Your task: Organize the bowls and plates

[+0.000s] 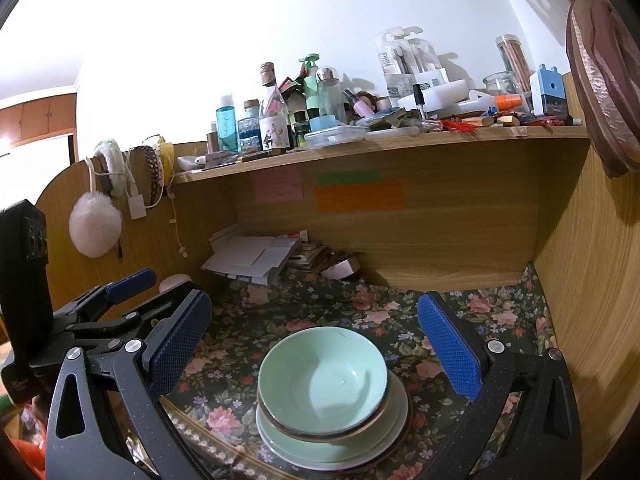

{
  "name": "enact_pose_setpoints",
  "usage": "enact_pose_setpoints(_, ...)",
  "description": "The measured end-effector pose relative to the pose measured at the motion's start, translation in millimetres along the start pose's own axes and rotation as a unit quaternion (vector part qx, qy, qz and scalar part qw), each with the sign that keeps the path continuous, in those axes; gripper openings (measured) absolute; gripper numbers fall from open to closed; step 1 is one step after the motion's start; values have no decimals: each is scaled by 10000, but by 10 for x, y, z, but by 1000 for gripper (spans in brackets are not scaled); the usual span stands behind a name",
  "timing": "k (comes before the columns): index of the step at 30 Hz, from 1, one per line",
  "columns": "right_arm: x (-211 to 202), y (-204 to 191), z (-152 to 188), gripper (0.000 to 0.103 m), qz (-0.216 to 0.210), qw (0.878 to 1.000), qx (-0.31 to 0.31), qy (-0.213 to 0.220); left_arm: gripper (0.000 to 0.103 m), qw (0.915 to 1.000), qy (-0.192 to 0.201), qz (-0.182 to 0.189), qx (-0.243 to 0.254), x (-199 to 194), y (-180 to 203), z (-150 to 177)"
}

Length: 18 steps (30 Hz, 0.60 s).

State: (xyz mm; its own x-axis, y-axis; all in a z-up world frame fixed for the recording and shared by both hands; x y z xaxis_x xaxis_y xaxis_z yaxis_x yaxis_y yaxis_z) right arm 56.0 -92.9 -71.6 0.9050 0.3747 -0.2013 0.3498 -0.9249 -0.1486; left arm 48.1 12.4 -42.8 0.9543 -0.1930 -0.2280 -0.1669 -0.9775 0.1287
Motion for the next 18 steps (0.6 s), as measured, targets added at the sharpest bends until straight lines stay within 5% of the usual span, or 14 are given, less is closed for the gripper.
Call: enact_pose_setpoints(18, 66, 95, 82, 103, 94, 9998, 143, -91, 102, 10000, -69, 35, -25, 61, -33, 37)
Point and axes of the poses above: each gripper's, at about its wrist camera, not at the fingertips, and x roughly the way its jaws point, y to its right, z to its underside, the point moved 10 cm from there along x, roughly the way its jaws point, and after that the axes turned 7 degrees about z, right-handed, at the moved point
